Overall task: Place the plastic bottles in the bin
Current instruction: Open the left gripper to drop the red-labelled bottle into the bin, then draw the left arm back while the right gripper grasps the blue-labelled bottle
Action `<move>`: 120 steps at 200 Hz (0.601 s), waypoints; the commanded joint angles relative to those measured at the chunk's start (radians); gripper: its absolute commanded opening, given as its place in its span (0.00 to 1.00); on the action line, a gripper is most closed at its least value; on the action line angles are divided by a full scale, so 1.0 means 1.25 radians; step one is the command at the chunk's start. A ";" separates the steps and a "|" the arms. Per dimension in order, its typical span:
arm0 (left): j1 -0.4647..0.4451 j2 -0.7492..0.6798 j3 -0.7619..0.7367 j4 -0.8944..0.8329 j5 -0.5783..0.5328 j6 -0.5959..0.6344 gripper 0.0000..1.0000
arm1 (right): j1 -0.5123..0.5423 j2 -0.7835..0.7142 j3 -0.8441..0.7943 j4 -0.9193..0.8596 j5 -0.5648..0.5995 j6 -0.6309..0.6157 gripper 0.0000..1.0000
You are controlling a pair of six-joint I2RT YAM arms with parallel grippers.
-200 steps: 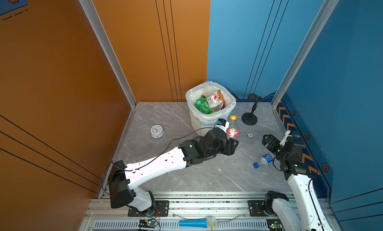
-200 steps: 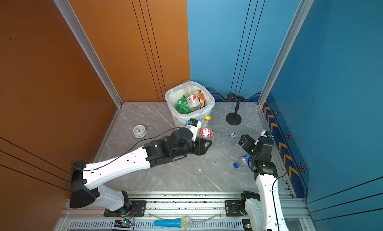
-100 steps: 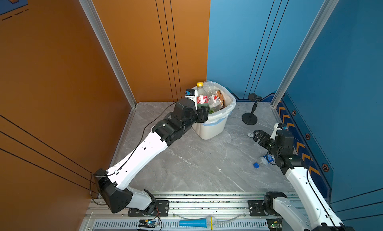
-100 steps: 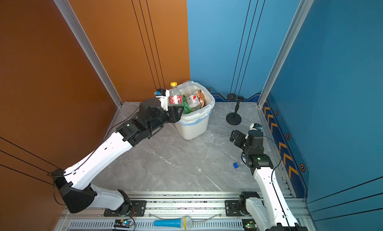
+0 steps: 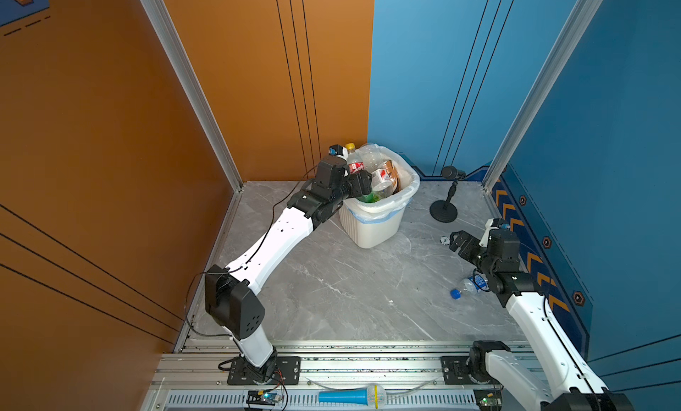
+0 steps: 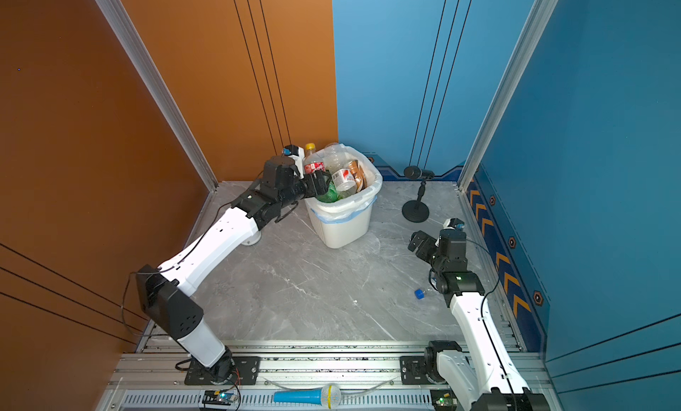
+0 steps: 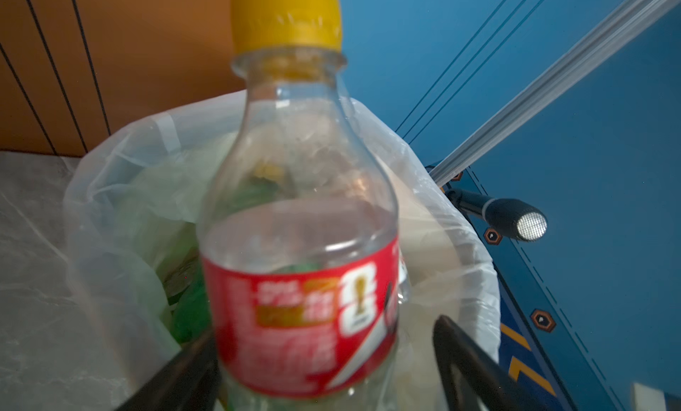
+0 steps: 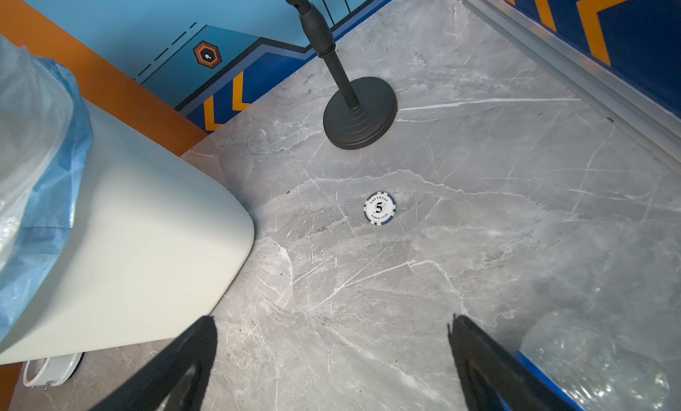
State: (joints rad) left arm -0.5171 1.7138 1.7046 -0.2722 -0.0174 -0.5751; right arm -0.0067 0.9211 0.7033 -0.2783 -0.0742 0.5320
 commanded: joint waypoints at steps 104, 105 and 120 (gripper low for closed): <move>0.008 -0.315 -0.246 0.131 -0.060 0.089 0.98 | -0.037 -0.007 0.058 -0.135 0.012 0.031 1.00; 0.007 -0.320 -0.254 0.133 -0.063 0.090 0.98 | -0.037 -0.007 0.059 -0.138 0.012 0.032 1.00; 0.008 -0.392 -0.390 0.166 -0.108 0.113 0.98 | -0.046 -0.012 0.057 -0.179 0.004 0.052 1.00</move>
State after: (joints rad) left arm -0.4988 1.3113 1.4117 -0.1242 -0.0467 -0.5144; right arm -0.0471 0.9180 0.7422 -0.3958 -0.0746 0.5529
